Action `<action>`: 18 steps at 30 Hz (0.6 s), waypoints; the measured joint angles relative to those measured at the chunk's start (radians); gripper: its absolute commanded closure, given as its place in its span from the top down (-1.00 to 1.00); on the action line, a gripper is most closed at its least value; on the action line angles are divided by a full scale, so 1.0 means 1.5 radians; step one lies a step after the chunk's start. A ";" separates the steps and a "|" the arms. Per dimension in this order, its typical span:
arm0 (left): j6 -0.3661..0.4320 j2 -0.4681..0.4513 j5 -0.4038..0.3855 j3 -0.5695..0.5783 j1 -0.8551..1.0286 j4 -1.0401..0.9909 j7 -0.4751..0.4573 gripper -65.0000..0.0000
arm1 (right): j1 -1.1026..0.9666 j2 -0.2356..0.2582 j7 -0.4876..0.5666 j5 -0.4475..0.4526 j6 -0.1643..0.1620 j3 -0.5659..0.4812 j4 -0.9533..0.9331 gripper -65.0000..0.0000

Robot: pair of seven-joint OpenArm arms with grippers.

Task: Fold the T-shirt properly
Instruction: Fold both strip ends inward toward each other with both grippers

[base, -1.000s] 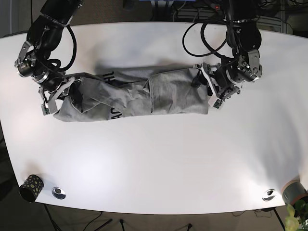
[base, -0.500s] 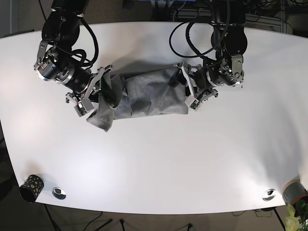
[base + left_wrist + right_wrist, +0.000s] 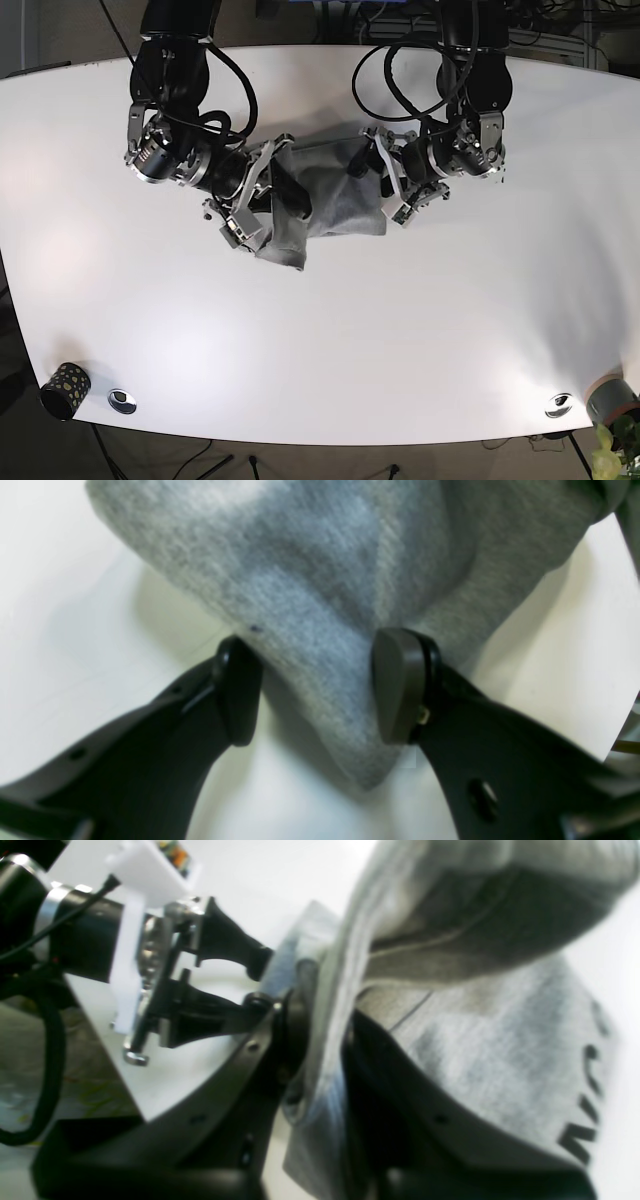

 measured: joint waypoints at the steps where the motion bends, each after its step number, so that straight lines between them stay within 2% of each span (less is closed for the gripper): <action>1: 0.000 0.000 0.000 0.000 0.000 0.000 0.001 -0.02 | 0.002 -0.001 -0.001 0.002 0.001 -0.001 -0.010 -0.98; 8: 0.000 0.000 -0.001 0.001 0.000 0.000 0.001 -0.02 | 0.050 -0.013 0.000 -0.003 -0.003 0.001 -0.088 -0.93; 10: 0.000 0.000 -0.001 0.001 0.000 0.000 0.001 -0.02 | 0.064 -0.018 0.000 -0.001 -0.003 -0.004 -0.117 -0.65; 15: 0.000 0.002 -0.001 0.001 0.000 -0.001 0.001 -0.02 | 0.075 -0.011 0.000 -0.005 -0.005 -0.067 -0.152 0.42; 18: 0.000 0.002 -0.001 0.001 0.000 -0.001 0.000 -0.02 | 0.077 -0.013 0.001 -0.001 -0.005 -0.092 -0.151 0.80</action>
